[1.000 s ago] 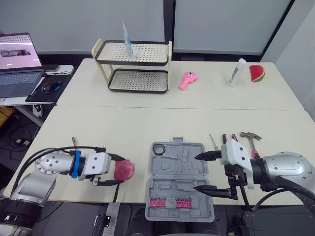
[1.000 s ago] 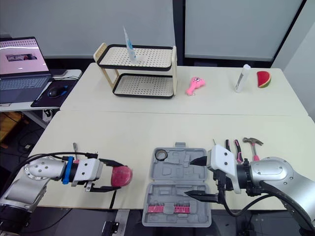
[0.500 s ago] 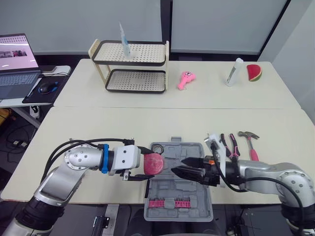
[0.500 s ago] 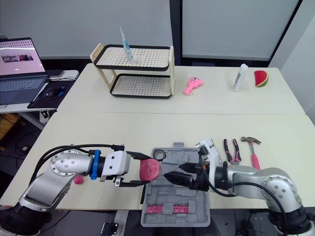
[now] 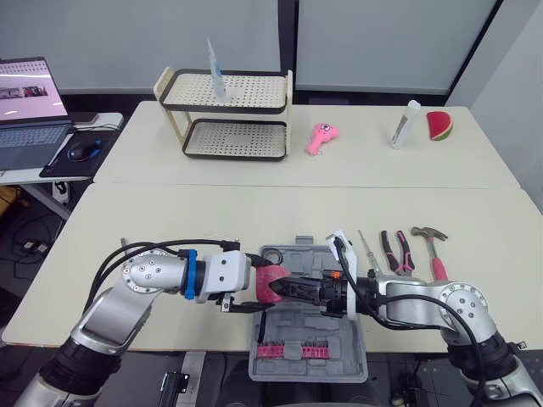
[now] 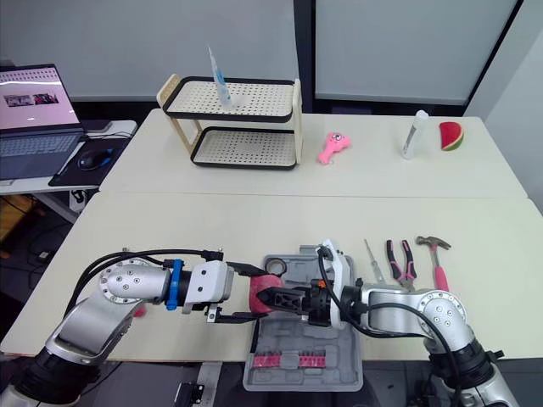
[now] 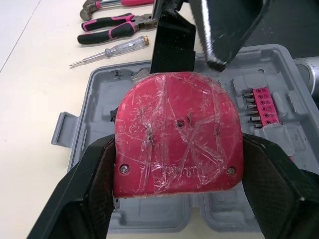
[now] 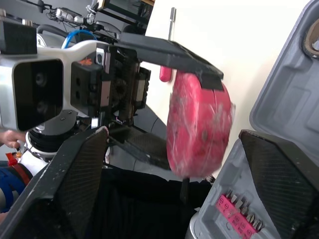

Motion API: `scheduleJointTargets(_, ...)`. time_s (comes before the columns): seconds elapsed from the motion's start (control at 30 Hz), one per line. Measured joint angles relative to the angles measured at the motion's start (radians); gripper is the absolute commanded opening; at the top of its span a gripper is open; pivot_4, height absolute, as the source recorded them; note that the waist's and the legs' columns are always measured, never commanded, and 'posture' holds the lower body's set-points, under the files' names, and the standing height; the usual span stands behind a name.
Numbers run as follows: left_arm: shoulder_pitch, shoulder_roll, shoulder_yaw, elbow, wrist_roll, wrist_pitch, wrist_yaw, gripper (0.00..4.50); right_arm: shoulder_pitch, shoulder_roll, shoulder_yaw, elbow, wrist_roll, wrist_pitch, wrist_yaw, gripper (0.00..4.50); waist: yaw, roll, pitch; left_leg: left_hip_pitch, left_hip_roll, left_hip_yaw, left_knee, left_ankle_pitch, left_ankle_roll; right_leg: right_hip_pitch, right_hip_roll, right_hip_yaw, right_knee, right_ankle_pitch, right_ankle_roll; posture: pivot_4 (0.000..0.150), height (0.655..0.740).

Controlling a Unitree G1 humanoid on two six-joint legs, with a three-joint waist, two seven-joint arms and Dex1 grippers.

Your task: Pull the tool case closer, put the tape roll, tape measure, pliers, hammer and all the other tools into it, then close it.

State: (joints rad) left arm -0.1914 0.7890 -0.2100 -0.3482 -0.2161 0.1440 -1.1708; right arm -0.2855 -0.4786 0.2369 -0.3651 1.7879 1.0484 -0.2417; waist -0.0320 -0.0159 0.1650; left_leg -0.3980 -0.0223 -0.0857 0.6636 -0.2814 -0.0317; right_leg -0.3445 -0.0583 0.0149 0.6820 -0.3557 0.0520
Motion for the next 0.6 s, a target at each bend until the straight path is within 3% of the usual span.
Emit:
scheduleJointTargets(0.1, 0.000, 0.000, 0.000, 0.000, -0.001, -0.001, 0.000, 3.14, -0.002, 0.005, 0.000, 0.012, -0.007, -0.004, 0.000, 2.66, 0.001, 0.000, 0.000, 0.000, 0.000, 0.000, 0.000, 0.000, 0.000, 0.000, 0.000, 0.000, 0.000, 0.000, 0.000, 0.150, 0.7290)
scheduleJointTargets(0.17, 0.000, 0.000, 0.000, 0.000, -0.001, -0.002, 0.000, 3.14, -0.002, 0.007, 0.000, 0.021, -0.011, -0.004, 0.001, 2.25, 0.001, 0.000, 0.000, 0.000, 0.000, 0.001, 0.000, 0.000, 0.000, 0.000, 0.000, 0.000, 0.000, 0.000, 0.000, 0.150, 0.7290)
scheduleJointTargets(0.5, 0.001, -0.007, 0.000, 0.000, -0.002, -0.015, 0.003, 3.14, -0.002, 0.011, 0.000, 0.041, -0.021, -0.004, 0.002, 1.00, 0.000, 0.000, 0.000, 0.000, 0.000, 0.000, 0.000, 0.000, 0.000, 0.000, 0.000, 0.000, 0.000, 0.000, 0.000, 0.150, 0.7290)
scheduleJointTargets(0.6, 0.001, -0.008, 0.001, 0.002, 0.000, -0.020, 0.004, 3.14, -0.002, 0.013, 0.000, 0.044, -0.020, -0.004, 0.004, 0.90, 0.000, 0.000, 0.000, 0.000, 0.000, 0.000, 0.000, 0.000, 0.000, 0.000, 0.000, 0.000, 0.000, 0.000, 0.000, 0.150, 0.7290)
